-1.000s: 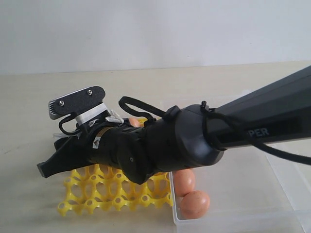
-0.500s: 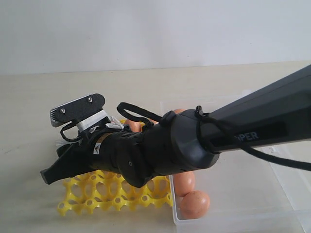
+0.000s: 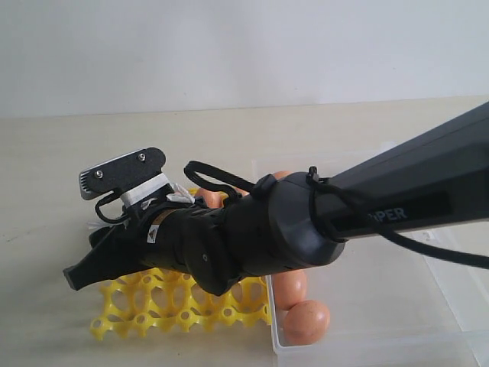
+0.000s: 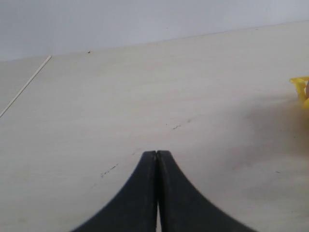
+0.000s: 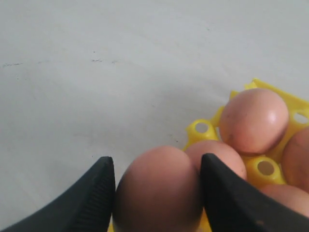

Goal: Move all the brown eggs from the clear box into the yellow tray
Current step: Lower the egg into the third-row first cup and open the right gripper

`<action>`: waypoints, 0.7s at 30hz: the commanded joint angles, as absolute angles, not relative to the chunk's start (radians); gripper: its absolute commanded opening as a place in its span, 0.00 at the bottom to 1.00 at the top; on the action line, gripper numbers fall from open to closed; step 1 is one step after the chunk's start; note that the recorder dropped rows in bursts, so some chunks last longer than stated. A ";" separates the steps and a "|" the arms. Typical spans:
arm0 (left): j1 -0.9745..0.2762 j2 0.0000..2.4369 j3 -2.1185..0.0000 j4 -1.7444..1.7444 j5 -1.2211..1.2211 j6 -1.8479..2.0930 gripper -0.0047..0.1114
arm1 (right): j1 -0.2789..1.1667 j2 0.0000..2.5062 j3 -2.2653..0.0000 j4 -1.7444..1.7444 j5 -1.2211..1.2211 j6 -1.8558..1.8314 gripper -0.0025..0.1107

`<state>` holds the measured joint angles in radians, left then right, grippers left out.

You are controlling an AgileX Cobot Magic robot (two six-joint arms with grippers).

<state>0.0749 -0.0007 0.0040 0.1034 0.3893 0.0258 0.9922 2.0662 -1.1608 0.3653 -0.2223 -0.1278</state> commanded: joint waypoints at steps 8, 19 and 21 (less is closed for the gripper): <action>0.070 0.000 0.000 0.103 0.380 0.023 0.04 | 0.994 2.065 -1.168 0.367 -0.230 -0.129 0.56; 0.070 0.000 0.000 0.103 0.380 0.023 0.04 | 0.994 1.985 -1.168 0.364 -0.151 -0.131 0.48; 0.070 0.000 0.000 0.103 0.380 0.023 0.04 | 0.994 1.947 -1.168 0.338 -0.077 -0.151 0.36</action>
